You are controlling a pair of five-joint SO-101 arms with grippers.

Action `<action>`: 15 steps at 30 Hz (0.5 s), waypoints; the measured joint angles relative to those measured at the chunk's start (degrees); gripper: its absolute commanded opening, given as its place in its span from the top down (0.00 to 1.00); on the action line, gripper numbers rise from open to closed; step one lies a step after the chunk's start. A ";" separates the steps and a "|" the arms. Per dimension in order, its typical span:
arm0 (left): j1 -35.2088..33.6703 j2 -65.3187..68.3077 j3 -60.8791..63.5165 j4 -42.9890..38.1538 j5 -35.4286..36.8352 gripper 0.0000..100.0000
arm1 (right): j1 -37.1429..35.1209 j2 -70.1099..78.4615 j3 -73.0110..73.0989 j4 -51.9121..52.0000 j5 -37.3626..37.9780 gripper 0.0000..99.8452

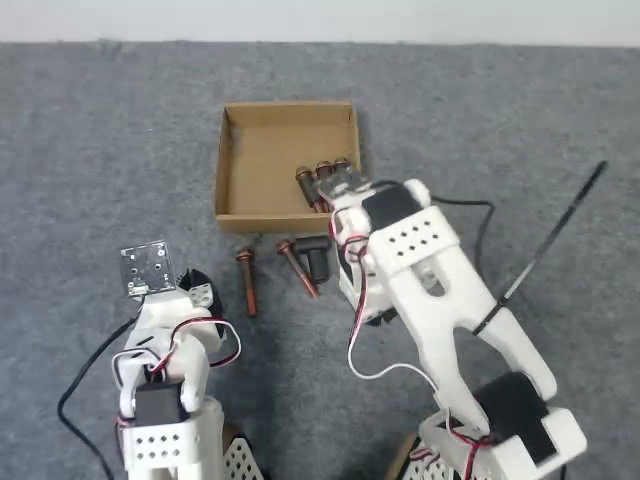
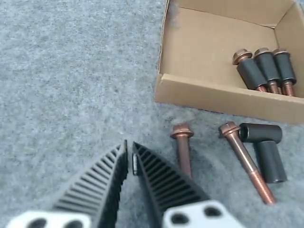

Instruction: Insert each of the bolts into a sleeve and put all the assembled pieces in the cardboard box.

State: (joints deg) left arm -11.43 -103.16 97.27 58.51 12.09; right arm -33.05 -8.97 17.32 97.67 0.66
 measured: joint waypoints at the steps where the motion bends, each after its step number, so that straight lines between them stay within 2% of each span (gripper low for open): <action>1: 0.00 0.00 0.00 0.00 0.00 0.99 | -0.26 0.00 0.97 -1.58 0.00 0.98; 15: 0.00 0.00 0.00 0.00 0.00 0.99 | -0.53 0.00 3.87 -19.69 0.00 0.98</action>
State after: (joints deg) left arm -11.43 -103.16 97.27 58.51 12.09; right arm -33.58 -8.97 21.19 77.98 0.66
